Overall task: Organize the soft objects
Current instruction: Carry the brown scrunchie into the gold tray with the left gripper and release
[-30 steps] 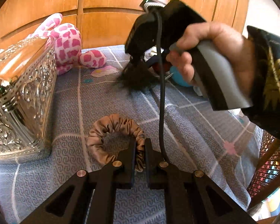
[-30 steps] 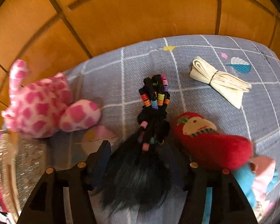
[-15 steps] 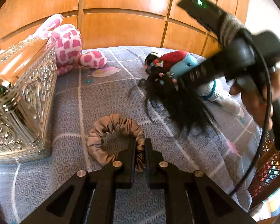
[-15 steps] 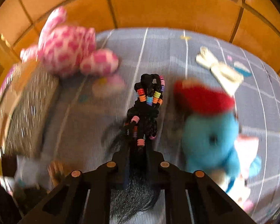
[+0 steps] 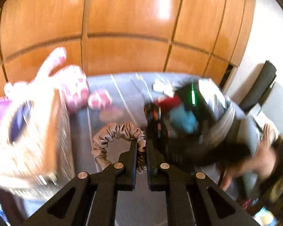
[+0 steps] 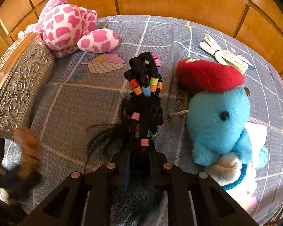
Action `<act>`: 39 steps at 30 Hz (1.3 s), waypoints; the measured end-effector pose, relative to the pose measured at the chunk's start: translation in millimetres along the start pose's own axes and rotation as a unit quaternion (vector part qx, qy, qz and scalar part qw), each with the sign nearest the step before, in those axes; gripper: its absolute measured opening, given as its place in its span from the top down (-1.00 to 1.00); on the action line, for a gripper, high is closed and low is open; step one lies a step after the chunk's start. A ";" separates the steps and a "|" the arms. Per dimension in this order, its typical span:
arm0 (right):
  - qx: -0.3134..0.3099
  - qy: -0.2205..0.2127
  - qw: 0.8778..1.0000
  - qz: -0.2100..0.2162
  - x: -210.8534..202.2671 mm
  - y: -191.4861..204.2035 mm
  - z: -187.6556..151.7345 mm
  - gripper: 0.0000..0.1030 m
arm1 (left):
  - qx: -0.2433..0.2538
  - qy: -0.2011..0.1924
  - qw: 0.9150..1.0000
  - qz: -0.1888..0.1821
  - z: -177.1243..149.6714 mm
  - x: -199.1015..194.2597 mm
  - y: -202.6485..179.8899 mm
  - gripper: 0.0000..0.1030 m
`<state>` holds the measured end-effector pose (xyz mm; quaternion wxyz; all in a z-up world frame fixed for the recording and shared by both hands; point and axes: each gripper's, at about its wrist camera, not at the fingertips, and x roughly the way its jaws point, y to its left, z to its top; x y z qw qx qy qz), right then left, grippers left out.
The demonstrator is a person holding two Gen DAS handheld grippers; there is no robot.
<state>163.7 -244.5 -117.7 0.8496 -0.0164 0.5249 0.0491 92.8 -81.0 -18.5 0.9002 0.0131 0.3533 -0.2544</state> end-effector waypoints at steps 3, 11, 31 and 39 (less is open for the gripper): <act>-0.005 -0.001 1.000 -0.005 3.1 2.4 2.7 0.71 | -0.027 -0.015 0.999 0.015 33.4 -8.8 21.6 0.84; -0.021 -0.007 1.000 -0.021 3.3 15.1 -1.6 0.70 | -0.121 -0.045 0.983 0.128 66.3 -52.9 128.3 0.84; -0.042 -0.020 0.998 -0.045 3.5 33.3 -11.1 0.70 | -0.307 -0.010 0.903 0.302 -137.7 -216.3 303.9 0.81; -0.033 -0.031 0.998 -0.051 5.6 37.8 -18.6 0.69 | -0.325 0.026 0.887 0.327 -160.9 -191.3 326.6 0.17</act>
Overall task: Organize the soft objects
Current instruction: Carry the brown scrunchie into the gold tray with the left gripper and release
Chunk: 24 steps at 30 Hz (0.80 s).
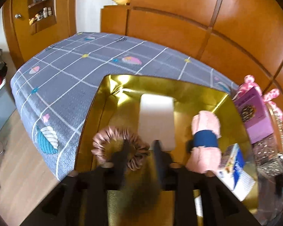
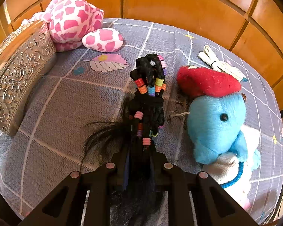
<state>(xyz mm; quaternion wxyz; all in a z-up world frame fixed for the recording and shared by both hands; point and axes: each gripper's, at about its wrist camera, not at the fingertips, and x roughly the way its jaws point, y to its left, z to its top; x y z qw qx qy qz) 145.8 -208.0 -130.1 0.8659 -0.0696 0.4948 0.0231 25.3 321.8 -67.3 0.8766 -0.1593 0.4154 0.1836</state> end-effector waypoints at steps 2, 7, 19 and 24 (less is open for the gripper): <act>0.002 -0.002 1.000 -0.003 -0.5 1.8 -1.3 0.69 | -0.006 -0.005 1.000 -0.001 -1.4 -0.4 0.4 -0.04; 0.003 -0.006 1.000 -0.009 0.9 4.2 -2.7 0.69 | 0.003 -0.034 0.999 0.018 -9.2 -18.4 -14.1 -0.26; 0.009 -0.017 1.000 -0.022 1.7 8.2 -5.8 0.70 | 0.032 -0.088 0.996 -0.009 -39.2 -82.5 -69.5 -0.67; 0.010 -0.021 0.999 -0.027 3.4 10.4 -8.3 0.72 | 0.053 -0.091 0.994 -0.014 -52.0 -89.5 -86.0 -0.71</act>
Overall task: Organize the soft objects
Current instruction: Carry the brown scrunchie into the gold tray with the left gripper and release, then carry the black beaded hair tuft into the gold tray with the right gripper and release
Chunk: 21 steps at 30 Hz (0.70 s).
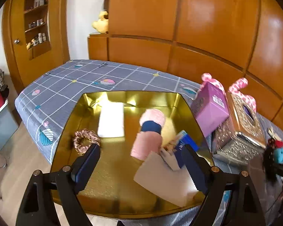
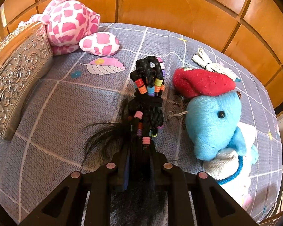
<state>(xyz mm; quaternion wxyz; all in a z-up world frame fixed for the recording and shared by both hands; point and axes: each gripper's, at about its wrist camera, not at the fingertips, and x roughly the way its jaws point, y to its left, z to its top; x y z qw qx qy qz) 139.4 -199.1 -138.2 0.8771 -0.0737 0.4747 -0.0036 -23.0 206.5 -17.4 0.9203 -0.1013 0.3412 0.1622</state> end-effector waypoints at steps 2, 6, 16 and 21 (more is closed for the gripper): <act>-0.002 -0.001 1.000 -0.001 -0.1 1.0 -0.9 0.72 | 0.006 -0.001 1.000 -0.004 -1.9 -0.7 -4.8 -0.71; -0.002 -0.004 1.000 -0.002 -3.5 2.5 -2.7 0.72 | 0.015 0.003 1.000 -0.005 -5.7 0.8 -10.9 -0.71; 0.037 -0.012 0.998 0.047 -14.5 -0.8 -6.7 0.78 | 0.024 0.017 0.999 -0.011 -11.6 6.5 -17.0 -0.73; 0.108 -0.010 0.983 0.149 -27.1 -5.8 -9.8 0.82 | 0.020 0.023 0.999 -0.011 -12.8 10.1 -13.8 -0.73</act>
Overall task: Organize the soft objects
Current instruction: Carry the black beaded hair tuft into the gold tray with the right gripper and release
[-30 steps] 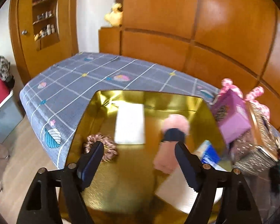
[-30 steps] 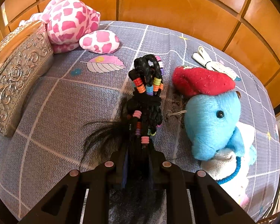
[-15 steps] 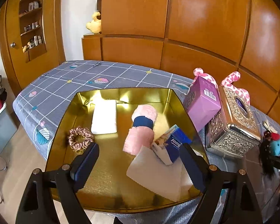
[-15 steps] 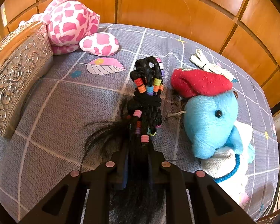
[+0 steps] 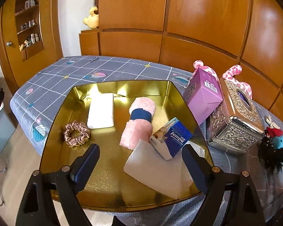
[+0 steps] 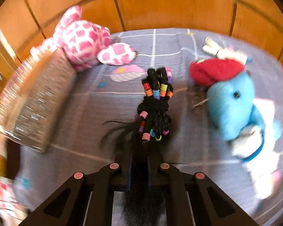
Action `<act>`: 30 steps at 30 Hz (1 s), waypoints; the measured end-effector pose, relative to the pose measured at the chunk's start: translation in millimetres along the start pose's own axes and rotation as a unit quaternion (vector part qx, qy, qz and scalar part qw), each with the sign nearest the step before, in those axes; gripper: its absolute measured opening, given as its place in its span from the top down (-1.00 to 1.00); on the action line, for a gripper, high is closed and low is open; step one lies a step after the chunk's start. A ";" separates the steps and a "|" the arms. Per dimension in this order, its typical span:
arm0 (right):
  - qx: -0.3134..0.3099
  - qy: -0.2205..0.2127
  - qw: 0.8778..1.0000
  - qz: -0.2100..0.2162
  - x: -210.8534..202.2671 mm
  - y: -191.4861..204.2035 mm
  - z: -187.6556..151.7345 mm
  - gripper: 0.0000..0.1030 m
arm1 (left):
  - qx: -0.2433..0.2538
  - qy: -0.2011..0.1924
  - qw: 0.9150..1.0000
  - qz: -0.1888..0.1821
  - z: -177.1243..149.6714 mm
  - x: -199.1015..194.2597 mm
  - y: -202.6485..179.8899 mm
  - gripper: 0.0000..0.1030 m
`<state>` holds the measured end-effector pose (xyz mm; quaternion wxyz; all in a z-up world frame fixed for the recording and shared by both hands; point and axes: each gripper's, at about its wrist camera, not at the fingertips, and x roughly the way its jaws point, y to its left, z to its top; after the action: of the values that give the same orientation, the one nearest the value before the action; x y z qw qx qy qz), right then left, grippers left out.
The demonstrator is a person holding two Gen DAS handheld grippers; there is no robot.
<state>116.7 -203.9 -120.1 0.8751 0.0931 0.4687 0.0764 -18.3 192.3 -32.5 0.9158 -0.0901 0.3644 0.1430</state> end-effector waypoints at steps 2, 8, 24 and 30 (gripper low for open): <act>0.042 -0.003 0.997 0.063 -8.1 -2.5 -0.6 0.83 | -0.001 0.000 1.000 0.001 0.5 0.4 1.2 -0.73; 0.094 -0.027 0.979 0.182 -36.3 10.9 -3.1 0.84 | -0.003 0.002 1.000 0.005 1.1 3.5 5.7 -0.73; 0.011 -0.125 0.963 0.238 -121.6 74.4 17.2 0.84 | -0.032 -0.011 0.999 0.027 14.0 0.8 32.9 -0.73; -0.005 -0.124 0.967 0.221 -114.0 92.6 39.0 0.84 | -0.039 -0.025 0.998 0.043 22.7 -4.1 46.0 -0.73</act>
<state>82.4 -142.7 14.6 0.8885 0.1982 0.3238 0.2579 -21.6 240.9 -16.2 0.9134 -0.1069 0.3390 0.1984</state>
